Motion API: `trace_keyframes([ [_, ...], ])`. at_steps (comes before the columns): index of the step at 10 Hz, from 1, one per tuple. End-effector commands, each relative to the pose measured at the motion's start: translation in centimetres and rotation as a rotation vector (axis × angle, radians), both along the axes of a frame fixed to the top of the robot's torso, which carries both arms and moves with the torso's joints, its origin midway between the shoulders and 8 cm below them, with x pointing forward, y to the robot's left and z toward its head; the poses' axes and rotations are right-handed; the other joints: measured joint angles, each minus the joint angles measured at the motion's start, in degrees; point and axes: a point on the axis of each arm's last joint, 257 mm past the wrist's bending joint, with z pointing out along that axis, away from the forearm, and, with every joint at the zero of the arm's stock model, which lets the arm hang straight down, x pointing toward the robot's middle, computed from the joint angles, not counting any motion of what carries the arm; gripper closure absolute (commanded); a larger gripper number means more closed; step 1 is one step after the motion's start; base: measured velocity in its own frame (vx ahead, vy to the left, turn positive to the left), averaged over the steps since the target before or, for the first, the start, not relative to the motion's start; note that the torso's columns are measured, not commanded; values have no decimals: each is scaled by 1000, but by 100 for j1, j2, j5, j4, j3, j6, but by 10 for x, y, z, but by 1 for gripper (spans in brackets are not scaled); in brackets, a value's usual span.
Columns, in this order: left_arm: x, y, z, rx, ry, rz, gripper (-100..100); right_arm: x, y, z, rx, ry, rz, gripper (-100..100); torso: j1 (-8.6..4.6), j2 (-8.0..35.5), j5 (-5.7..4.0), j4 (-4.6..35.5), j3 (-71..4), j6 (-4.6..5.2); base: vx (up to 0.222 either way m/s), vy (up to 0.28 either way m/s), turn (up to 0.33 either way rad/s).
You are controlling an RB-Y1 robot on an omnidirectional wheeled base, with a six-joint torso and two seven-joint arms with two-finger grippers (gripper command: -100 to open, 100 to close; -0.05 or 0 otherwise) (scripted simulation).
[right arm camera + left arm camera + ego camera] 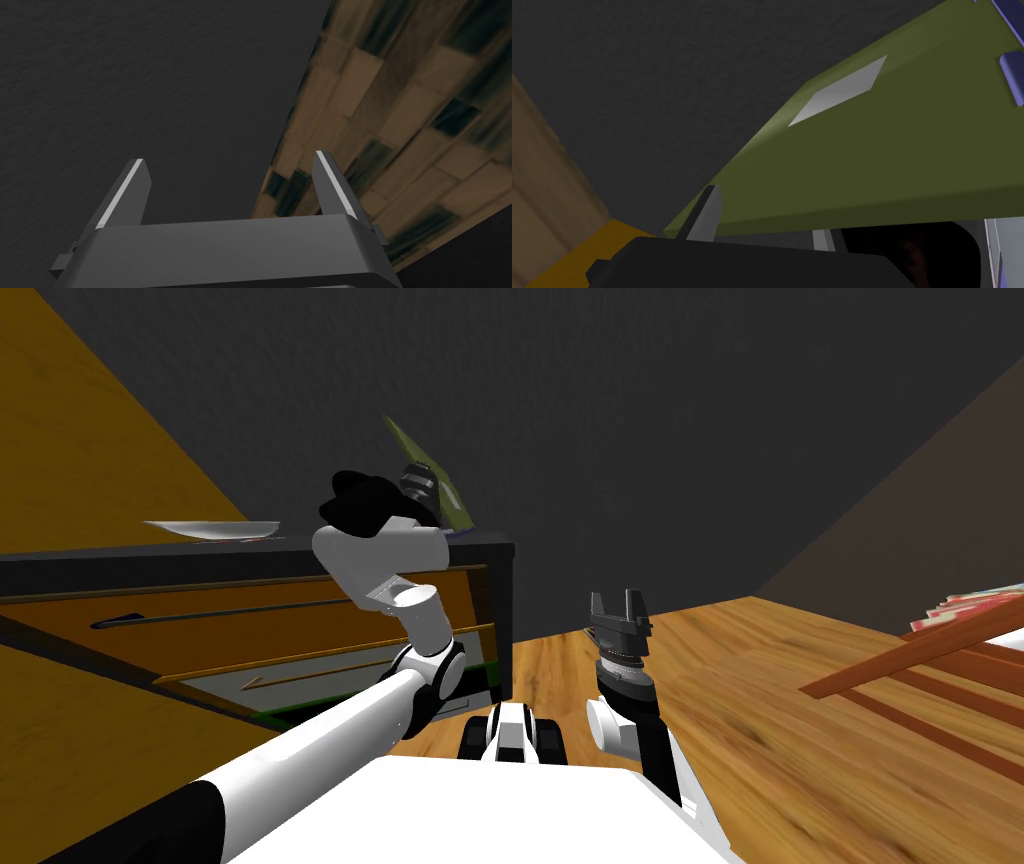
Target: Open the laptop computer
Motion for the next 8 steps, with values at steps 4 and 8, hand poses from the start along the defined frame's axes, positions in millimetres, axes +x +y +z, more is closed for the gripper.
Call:
trace_keyframes([
  [4,-12,49,-8,-169,-33,33,100,0,0,0,0,0,0,0,-7,24,-7,17,12,5,6,-17,-103],
  [8,-26,110,-21,-327,-81,111,100,0,0,0,0,0,0,0,-4,30,-9,27,17,-5,-26,-16,-193],
])
